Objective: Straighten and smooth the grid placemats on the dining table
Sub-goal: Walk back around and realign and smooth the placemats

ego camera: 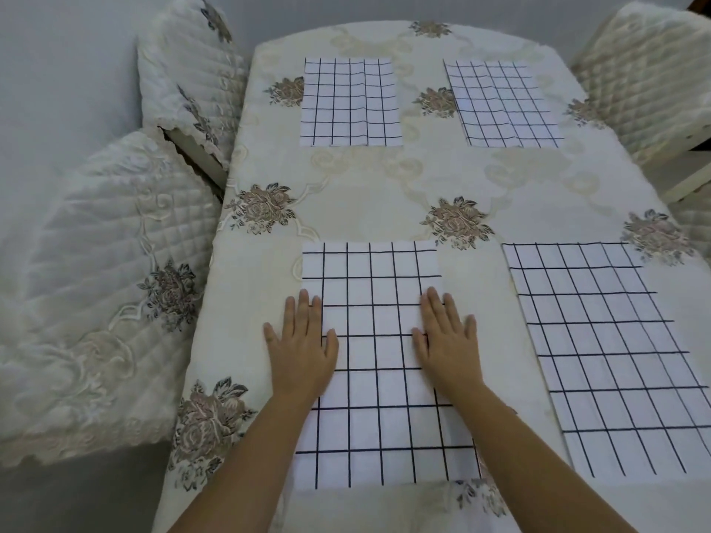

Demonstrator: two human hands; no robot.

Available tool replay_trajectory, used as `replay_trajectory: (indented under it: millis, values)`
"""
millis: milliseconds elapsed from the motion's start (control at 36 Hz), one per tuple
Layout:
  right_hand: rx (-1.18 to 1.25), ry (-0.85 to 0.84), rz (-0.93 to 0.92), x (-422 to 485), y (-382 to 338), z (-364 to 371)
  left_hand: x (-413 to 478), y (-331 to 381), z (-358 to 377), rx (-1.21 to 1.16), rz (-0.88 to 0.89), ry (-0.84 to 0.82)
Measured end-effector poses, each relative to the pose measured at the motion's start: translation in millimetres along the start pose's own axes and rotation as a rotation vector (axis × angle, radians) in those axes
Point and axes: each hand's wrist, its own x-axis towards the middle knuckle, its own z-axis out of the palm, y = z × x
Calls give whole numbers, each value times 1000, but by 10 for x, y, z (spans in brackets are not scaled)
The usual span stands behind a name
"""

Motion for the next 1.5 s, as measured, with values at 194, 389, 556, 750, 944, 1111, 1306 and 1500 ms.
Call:
replay_trajectory:
  millis: [194, 389, 556, 750, 944, 1111, 1306, 1500]
  values:
    - [-47, 114, -65, 266, -392, -90, 325, 454, -170, -12, 72, -11]
    - [68, 8, -174, 487, -510, -5, 551, 539, -51, 0, 243, -46]
    - [27, -1, -121, 716, -363, -51, 704, 417, -46, -30, 173, -28]
    - [-17, 36, -32, 909, -156, -93, 907, 224, -51, -63, 62, -3]
    - [-15, 39, 57, 988, 36, -126, 1026, 32, -104, -53, 13, -1]
    - [-3, 9, 65, 865, 108, -175, 981, -24, -139, -125, -20, 17]
    - [30, 10, 30, 483, 247, -108, 693, -191, -168, -167, -85, -17]
    - [57, -4, 64, 37, 281, -44, 226, -328, -175, -143, -84, -54]
